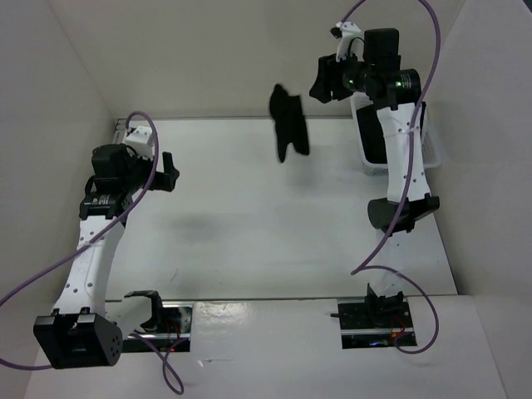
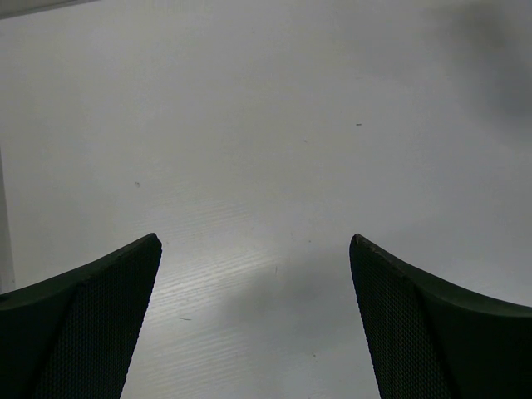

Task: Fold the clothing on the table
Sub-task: Move the skirt to the center of the board, then flatten the skirt out

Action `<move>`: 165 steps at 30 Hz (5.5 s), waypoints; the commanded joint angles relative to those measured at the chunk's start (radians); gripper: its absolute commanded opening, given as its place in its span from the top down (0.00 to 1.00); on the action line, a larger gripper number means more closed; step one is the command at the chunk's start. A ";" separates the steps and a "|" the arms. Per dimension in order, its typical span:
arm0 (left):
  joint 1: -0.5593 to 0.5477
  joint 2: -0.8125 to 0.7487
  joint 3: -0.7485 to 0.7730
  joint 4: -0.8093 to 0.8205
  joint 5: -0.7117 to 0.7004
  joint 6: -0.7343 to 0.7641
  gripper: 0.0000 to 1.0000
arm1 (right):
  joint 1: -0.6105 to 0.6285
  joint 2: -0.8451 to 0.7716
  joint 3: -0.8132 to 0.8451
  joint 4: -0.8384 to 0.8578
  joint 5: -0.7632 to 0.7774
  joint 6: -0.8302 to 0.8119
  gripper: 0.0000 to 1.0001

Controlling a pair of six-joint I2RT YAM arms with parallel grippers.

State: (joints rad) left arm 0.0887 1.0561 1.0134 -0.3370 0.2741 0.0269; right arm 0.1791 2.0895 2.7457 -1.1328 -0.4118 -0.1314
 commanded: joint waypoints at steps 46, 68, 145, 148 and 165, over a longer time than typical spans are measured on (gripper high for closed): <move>-0.149 0.798 0.300 -0.042 -0.087 0.271 0.54 | 0.045 -0.632 -1.227 0.383 0.249 -0.070 0.19; -0.104 0.760 0.346 -0.152 0.039 0.401 0.28 | 0.045 -0.691 -1.296 0.430 0.289 -0.060 0.19; -0.201 0.514 1.065 -0.514 0.401 0.249 1.00 | 0.036 -0.901 -1.483 0.516 0.346 -0.051 0.19; -0.219 0.602 1.146 -0.698 0.470 0.289 1.00 | 0.036 -0.901 -1.483 0.516 0.346 -0.051 0.19; -0.173 0.311 0.475 -0.292 0.001 0.201 0.19 | 0.036 -0.898 -1.491 0.516 0.314 -0.042 0.10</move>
State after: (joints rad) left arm -0.1585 1.4929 1.5135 -0.8036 0.4267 0.3164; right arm 0.2180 1.1824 1.2491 -0.6556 -0.0696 -0.1795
